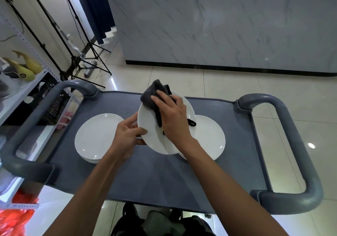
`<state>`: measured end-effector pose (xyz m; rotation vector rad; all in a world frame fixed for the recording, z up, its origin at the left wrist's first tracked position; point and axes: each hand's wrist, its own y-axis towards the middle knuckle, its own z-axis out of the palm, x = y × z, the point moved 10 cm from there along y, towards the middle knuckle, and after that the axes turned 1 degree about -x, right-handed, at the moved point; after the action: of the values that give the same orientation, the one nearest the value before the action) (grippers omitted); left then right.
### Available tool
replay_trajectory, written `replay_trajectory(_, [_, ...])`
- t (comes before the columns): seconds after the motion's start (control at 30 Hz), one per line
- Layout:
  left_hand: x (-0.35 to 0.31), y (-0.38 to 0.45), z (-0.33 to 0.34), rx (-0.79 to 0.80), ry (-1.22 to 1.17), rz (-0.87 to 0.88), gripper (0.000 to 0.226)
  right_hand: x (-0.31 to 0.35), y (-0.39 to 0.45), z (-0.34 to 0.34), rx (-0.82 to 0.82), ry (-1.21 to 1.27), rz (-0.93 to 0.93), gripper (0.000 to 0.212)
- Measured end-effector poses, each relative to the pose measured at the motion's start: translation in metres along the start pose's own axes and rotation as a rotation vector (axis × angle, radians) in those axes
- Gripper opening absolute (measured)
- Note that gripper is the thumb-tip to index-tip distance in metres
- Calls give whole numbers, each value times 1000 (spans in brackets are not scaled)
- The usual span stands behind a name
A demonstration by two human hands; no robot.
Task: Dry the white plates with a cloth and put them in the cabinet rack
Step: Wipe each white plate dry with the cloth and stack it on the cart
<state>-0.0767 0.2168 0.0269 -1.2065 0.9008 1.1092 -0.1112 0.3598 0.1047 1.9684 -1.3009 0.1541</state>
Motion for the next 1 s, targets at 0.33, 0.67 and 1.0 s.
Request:
replay_trajectory(0.33, [-6,-9,-17,-180,-144,20,63,-56,10,-9,10,-109,225,46])
replay_trajectory(0.67, [-11,-4,-31,-288,-174,45,64,-51,-46,8,148,-98,274,50])
replay_trajectory(1.0, [-13,-1,-29,-274,-169,43,60,15,-76,13,101,14,132,50])
